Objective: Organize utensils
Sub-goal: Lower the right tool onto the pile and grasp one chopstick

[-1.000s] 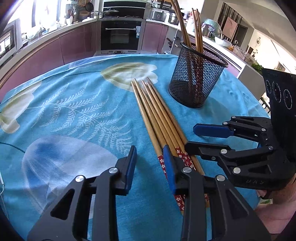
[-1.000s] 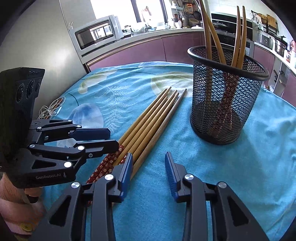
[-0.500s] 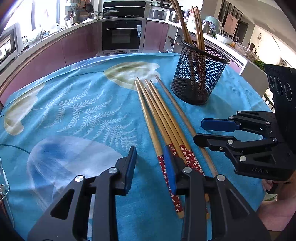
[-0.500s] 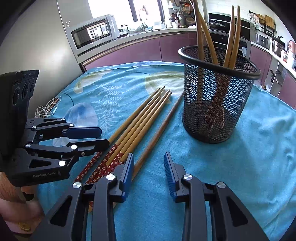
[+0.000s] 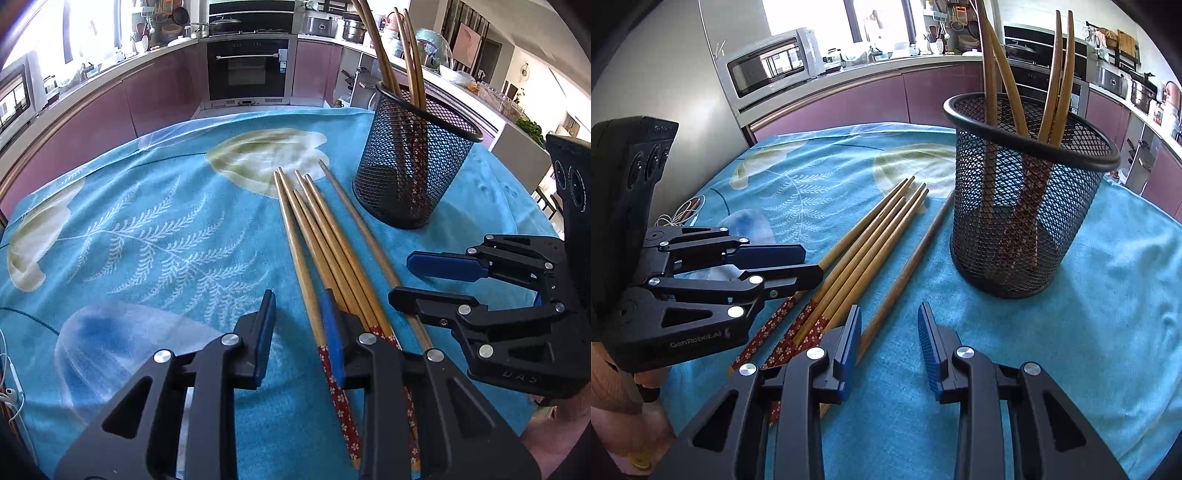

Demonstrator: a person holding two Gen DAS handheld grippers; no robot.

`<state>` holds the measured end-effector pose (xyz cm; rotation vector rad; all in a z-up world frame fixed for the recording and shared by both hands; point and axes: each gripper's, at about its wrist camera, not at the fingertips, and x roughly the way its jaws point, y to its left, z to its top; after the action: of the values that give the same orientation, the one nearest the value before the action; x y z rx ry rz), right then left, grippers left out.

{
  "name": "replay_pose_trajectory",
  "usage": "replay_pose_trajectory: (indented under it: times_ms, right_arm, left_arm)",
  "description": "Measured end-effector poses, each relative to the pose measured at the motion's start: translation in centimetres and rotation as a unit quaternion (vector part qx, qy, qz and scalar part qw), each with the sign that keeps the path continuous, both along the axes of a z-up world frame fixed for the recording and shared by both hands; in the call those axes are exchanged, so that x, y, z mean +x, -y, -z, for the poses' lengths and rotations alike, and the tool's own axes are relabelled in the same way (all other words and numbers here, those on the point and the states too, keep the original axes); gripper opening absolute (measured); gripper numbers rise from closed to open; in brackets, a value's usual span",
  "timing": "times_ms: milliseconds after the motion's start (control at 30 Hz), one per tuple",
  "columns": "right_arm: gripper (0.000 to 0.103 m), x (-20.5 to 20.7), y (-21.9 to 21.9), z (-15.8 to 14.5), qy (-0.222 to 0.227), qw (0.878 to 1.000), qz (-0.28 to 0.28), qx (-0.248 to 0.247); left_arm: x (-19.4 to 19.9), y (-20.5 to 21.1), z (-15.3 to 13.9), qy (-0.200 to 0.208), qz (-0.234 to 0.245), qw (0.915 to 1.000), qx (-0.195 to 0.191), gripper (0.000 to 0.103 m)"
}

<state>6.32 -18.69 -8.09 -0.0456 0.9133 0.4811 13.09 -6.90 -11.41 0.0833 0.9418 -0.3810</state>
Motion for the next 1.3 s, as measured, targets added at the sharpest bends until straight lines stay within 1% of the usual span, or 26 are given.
replay_pose_trajectory:
  times_ms: [133,233,300,400,467,667,867,1067,1167,1300]
  right_arm:
    - [0.028,0.8,-0.2,0.0,0.001,1.0,0.006,0.001]
    - [0.027,1.2,-0.4,0.1,0.004,1.0,0.01,-0.001]
    - [0.025,1.6,-0.6,0.1,0.005,1.0,0.013,-0.001]
    - [0.019,2.0,-0.6,0.2,0.004,1.0,0.018,0.003]
    - [0.013,2.2,-0.3,0.2,0.001,1.0,0.022,0.011]
    - [0.008,2.1,0.8,0.3,-0.012,0.999,0.03,0.039]
    - [0.007,1.6,1.7,0.0,-0.016,0.997,0.036,0.062]
    - [0.007,0.7,2.0,-0.7,-0.009,0.996,0.026,0.085]
    - [0.007,0.5,2.0,-0.7,-0.007,0.996,0.026,0.08]
    - [0.006,0.6,2.5,-0.4,-0.013,0.995,0.04,0.088]
  left_arm:
    - [1.1,0.3,0.1,-0.002,-0.003,1.0,0.002,0.023]
    - [2.0,0.3,0.1,-0.005,-0.009,0.9999,0.0,0.02]
    - [2.5,0.3,0.1,-0.006,-0.013,0.9999,-0.002,0.014]
    - [3.0,0.3,0.1,-0.011,-0.021,0.9997,-0.008,0.01]
    - [3.1,0.3,0.1,-0.011,-0.027,0.9995,-0.011,0.009]
    - [2.8,-0.2,-0.1,-0.014,-0.037,0.9989,-0.025,0.008]
    - [1.3,-1.1,-0.4,-0.012,-0.045,0.9981,-0.041,0.008]
    - [-0.4,-1.5,-0.9,-0.011,-0.03,0.9979,-0.056,0.008]
    - [-1.0,-1.7,-0.6,-0.015,-0.03,0.9979,-0.056,0.008]
    - [-1.3,-2.1,-0.1,-0.024,-0.036,0.9973,-0.06,0.008]
